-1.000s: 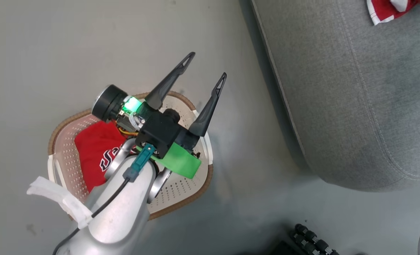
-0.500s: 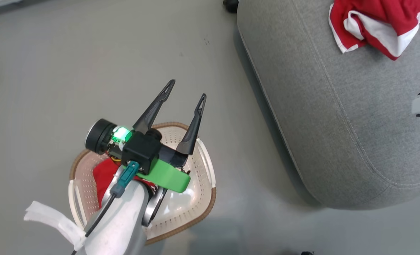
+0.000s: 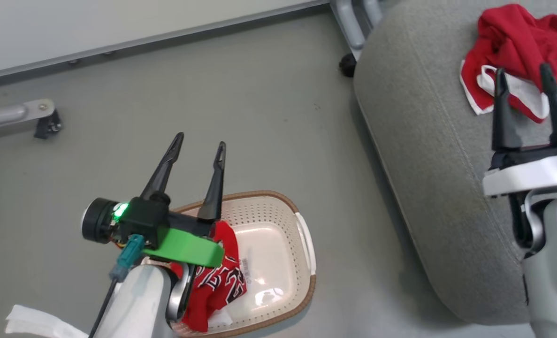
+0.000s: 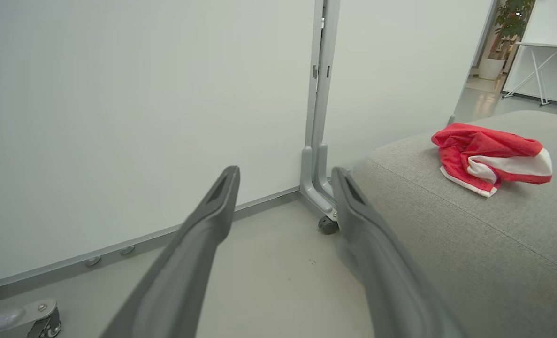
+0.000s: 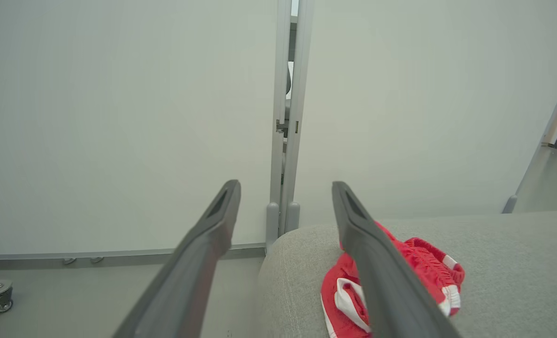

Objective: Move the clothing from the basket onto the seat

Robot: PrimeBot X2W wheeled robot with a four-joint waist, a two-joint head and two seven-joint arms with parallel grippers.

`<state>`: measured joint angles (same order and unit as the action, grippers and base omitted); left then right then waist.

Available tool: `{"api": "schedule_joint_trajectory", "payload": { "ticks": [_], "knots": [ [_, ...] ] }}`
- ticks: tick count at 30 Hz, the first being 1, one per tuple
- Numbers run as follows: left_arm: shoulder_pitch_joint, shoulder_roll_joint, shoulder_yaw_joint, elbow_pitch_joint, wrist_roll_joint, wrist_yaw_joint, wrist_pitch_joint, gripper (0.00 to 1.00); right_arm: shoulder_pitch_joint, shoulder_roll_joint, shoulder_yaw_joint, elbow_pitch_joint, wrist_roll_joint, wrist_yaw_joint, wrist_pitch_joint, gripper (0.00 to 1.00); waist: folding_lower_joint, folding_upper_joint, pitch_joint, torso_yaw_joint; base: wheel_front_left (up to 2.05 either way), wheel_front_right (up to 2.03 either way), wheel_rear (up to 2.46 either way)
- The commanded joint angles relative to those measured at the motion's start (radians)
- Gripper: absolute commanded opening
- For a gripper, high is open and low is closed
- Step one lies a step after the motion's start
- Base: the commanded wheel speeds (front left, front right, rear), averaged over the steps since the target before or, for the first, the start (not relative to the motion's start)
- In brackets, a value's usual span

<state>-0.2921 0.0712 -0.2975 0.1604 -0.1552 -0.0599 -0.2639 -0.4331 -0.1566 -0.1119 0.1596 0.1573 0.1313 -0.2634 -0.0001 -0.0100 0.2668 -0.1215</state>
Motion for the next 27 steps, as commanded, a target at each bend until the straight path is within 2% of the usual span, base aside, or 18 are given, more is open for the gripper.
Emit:
{"api": "schedule_joint_trajectory", "payload": {
  "ticks": [1, 13, 27],
  "knots": [
    [0.022, -0.004, 0.019, -0.006, -0.002, 0.008, -0.001, 1.00, 0.025, 0.004, 0.016, -0.010, 0.008, -0.001, -0.002, 1.00, 0.0001, 0.0100, -0.061, 0.073, 0.00, 0.00, 0.00],
    [0.104, -0.012, 0.158, 0.002, -0.005, 0.021, -0.001, 1.00, 0.143, 0.054, 0.088, -0.027, 0.035, -0.001, -0.002, 1.00, 0.0001, 0.0100, -0.137, 0.183, 0.00, 0.00, 0.00],
    [0.186, -0.020, 0.248, 0.036, -0.008, 0.013, -0.001, 1.00, 0.316, 0.098, 0.099, -0.083, 0.017, -0.001, -0.002, 1.00, 0.0001, 0.0100, -0.186, 0.200, 0.00, 0.00, 0.00]
  ]
}}
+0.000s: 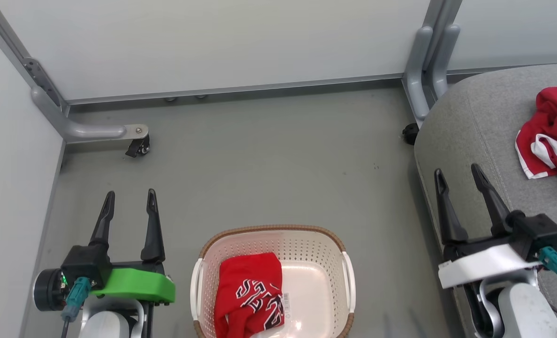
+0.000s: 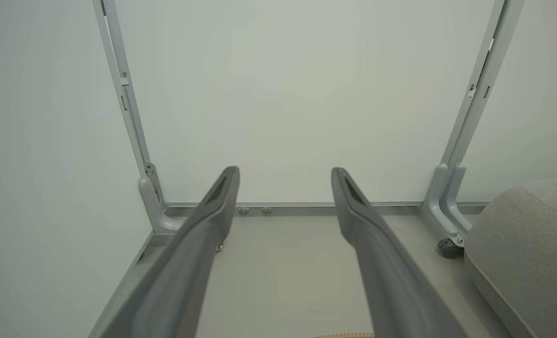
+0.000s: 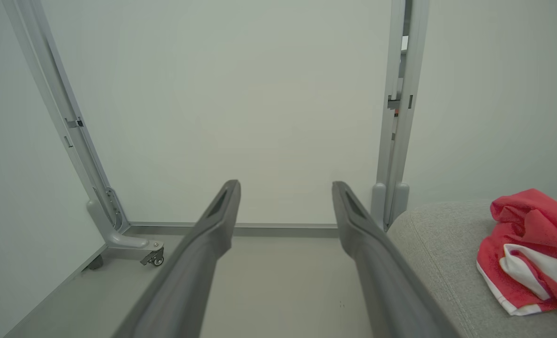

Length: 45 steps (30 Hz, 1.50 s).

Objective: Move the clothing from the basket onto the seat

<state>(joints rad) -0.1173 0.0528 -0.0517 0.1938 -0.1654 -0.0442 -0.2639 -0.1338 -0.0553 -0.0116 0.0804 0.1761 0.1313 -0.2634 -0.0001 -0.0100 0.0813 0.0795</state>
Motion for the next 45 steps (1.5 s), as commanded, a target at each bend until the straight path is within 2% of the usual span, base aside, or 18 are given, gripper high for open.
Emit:
{"api": "schedule_joint_trajectory", "payload": {
  "ticks": [1, 12, 36, 45],
  "knots": [
    [0.012, -0.002, 0.003, 0.004, 0.005, -0.005, -0.001, 1.00, 0.026, -0.002, 0.000, -0.009, -0.003, -0.001, -0.002, 1.00, 0.0001, 0.0100, -0.002, -0.001, 0.00, 0.00, 0.00],
    [0.019, -0.002, -0.007, 0.018, -0.004, -0.011, -0.001, 1.00, 0.126, 0.004, -0.006, -0.051, 0.007, -0.001, -0.002, 1.00, 0.0001, 0.0100, -0.009, -0.011, 0.00, 0.00, 0.00],
    [0.009, -0.002, -0.025, 0.022, -0.004, -0.010, -0.001, 1.00, 0.129, 0.004, -0.001, -0.039, 0.018, -0.001, -0.002, 1.00, 0.0001, 0.0100, -0.023, -0.027, 0.00, 0.00, 0.00],
    [-0.047, -0.002, -0.080, 0.042, 0.028, -0.042, -0.001, 1.00, 0.100, 0.004, 0.015, -0.050, 0.018, -0.001, -0.002, 1.00, 0.0001, 0.0100, 0.009, -0.053, 0.00, 0.00, 0.00]
  ]
}}
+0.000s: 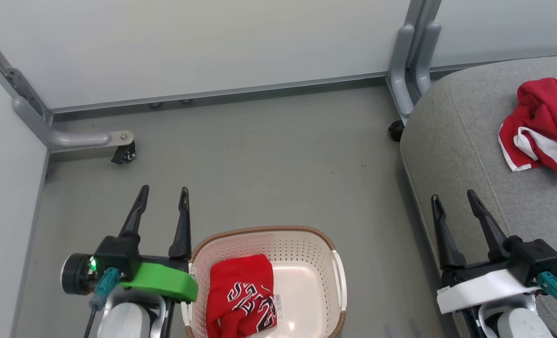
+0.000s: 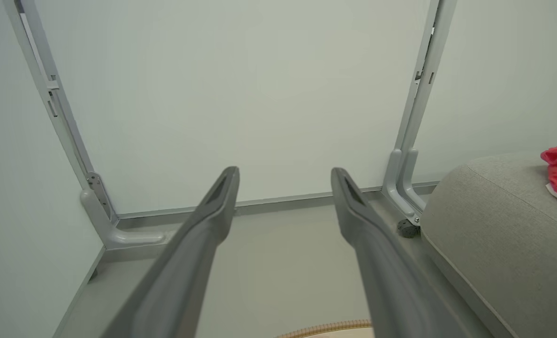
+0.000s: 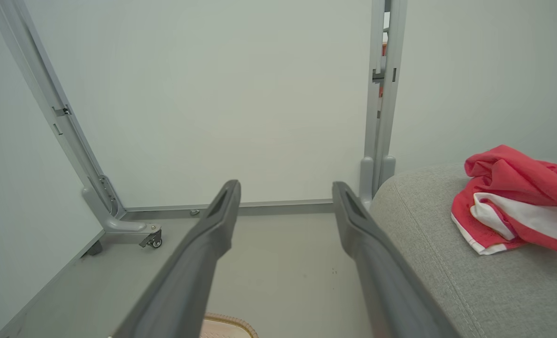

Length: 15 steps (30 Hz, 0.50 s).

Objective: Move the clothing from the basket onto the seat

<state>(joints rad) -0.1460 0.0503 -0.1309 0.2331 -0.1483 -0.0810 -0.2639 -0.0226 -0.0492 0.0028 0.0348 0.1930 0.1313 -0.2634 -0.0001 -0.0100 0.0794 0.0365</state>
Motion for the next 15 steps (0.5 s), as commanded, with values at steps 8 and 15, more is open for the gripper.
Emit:
{"api": "schedule_joint_trajectory", "payload": {
  "ticks": [8, 15],
  "knots": [
    [-0.106, 0.001, -0.087, 0.061, 0.021, -0.031, -0.001, 1.00, -0.063, -0.003, 0.044, -0.022, 0.001, -0.001, -0.002, 1.00, 0.0001, 0.0100, 0.096, -0.071, 0.00, 0.00, 0.00],
    [-0.202, 0.016, -0.149, 0.175, 0.057, -0.043, -0.001, 1.00, -0.130, -0.003, 0.068, -0.048, 0.005, -0.001, -0.002, 1.00, 0.0001, 0.0100, 0.206, -0.138, 0.00, 0.00, 0.00]
  ]
}}
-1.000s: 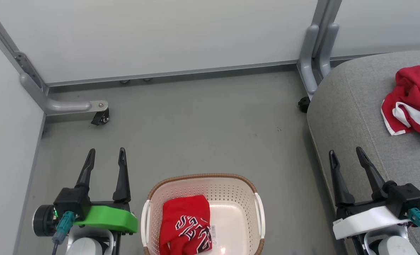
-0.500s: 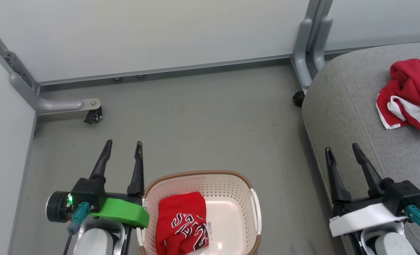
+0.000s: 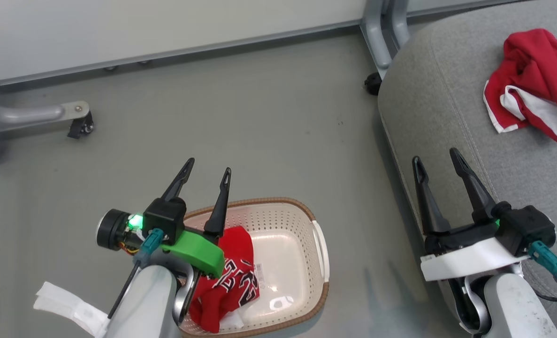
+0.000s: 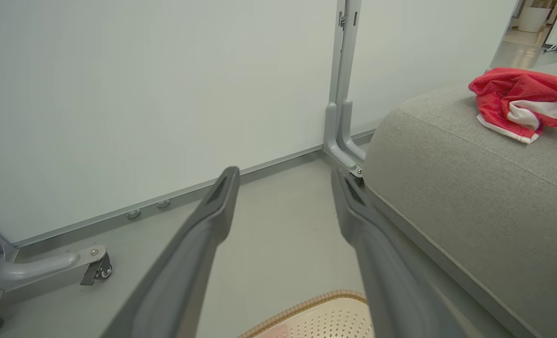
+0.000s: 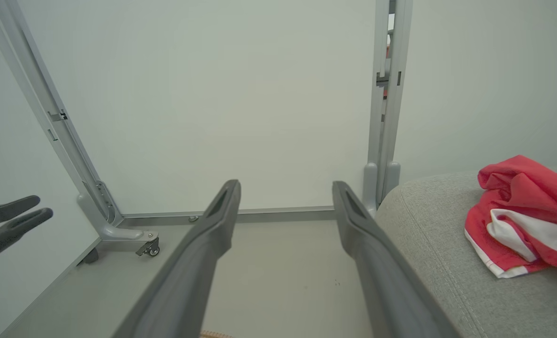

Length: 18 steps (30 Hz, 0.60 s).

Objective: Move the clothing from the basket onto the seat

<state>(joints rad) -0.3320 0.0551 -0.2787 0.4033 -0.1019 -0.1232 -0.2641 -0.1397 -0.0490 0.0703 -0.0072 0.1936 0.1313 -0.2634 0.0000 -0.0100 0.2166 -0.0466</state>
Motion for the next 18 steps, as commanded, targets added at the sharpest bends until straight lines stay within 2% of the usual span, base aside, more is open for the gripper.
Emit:
{"api": "schedule_joint_trajectory", "payload": {
  "ticks": [1, 10, 18],
  "knots": [
    [-0.029, 0.014, -0.007, 0.021, 0.013, -0.003, -0.001, 1.00, -0.023, -0.003, 0.002, -0.008, 0.006, -0.001, -0.002, 1.00, 0.0000, 0.0100, 0.083, -0.064, 0.00, 0.00, 0.00],
    [-0.158, 0.056, -0.063, 0.232, 0.021, -0.007, -0.001, 1.00, -0.113, -0.002, 0.019, -0.043, 0.022, -0.001, -0.002, 1.00, 0.0000, 0.0100, 0.238, -0.138, 0.00, 0.00, 0.00],
    [-0.259, 0.090, -0.130, 0.402, 0.025, -0.008, -0.001, 1.00, -0.169, -0.002, 0.017, -0.073, 0.033, -0.001, -0.002, 1.00, 0.0000, 0.0100, 0.365, -0.176, 0.00, 0.00, 0.00]
  ]
}}
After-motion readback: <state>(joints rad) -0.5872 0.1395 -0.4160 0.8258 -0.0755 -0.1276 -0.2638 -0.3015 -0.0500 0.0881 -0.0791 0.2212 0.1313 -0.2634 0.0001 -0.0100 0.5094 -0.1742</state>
